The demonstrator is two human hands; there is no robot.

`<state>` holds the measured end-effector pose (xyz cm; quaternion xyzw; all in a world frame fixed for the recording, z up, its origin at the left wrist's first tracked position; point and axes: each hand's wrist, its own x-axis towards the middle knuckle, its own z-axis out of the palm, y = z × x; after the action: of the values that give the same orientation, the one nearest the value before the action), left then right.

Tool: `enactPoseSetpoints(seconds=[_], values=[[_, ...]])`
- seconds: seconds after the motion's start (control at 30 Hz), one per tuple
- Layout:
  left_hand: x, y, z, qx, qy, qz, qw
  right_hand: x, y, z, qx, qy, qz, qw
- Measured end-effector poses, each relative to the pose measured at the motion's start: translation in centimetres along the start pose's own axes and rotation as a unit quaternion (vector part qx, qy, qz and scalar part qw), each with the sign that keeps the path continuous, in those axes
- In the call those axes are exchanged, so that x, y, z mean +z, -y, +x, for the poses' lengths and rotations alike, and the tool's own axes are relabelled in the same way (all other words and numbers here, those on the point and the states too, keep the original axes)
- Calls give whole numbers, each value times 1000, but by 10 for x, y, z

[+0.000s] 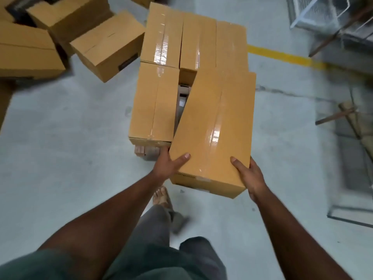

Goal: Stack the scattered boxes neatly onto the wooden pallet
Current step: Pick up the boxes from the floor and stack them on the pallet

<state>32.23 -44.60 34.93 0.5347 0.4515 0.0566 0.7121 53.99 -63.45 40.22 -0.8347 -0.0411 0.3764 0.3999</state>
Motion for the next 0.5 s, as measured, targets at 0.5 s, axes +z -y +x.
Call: enactPoseSetpoints(seconds=[0.5], values=[[51, 31, 243, -91, 14, 3, 996, -7, -22, 325, 80, 224, -36, 971]])
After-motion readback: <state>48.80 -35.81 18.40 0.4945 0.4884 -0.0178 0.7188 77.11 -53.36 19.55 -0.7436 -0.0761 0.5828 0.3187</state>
